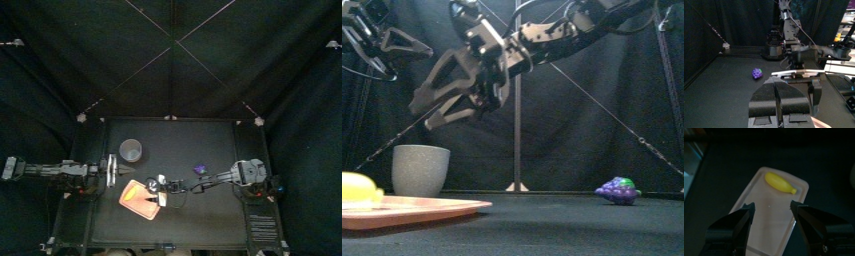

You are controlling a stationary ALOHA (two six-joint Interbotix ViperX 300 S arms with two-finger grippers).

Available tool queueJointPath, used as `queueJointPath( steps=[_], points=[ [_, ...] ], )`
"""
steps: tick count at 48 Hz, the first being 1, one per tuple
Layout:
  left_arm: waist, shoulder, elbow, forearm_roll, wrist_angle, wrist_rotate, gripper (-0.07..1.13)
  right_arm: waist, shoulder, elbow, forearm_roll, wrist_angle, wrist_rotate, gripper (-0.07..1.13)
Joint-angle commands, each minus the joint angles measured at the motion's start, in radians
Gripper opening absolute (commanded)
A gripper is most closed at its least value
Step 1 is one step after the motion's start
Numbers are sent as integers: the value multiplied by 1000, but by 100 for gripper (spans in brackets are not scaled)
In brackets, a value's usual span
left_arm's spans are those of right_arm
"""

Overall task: Pick the banana then place it on the pink plate
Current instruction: Drop banana on the pink plate and return to neutral

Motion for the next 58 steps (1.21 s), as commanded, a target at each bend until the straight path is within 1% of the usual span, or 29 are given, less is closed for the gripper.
queueJointPath(
  steps=[1, 9, 16, 22, 30, 36, 41, 51, 58],
  points=[
    [2, 3, -11, -17, -8, -2, 2, 2, -144, 118, 6, -186, -2, 92],
    [2, 3, -6, -35, -8, 3, 2, 3, -275, 325, 28, -439, -3, 92],
    [2, 3, -8, -37, -9, 2, 2, 8, -364, 469, 29, -581, -3, 92],
    [2, 2, -8, -38, -9, 2, 2, 18, -430, 555, 34, -650, -5, 92],
    [2, 2, -12, -37, -15, 6, 2, 14, -492, 626, 29, -669, -11, 92],
    [2, 3, -12, -34, -25, 6, 2, 9, -506, 635, 20, -670, -14, 92],
    [-2, 3, -8, -34, -23, 6, 2, -20, -506, 630, 17, -670, -14, 92],
    [-3, 3, 3, -37, -31, 0, 2, -117, -492, 607, 6, -673, -14, 92],
    [-3, 3, 11, -54, -25, 2, 2, -138, -460, 604, 2, -673, -12, 92]
  ],
)
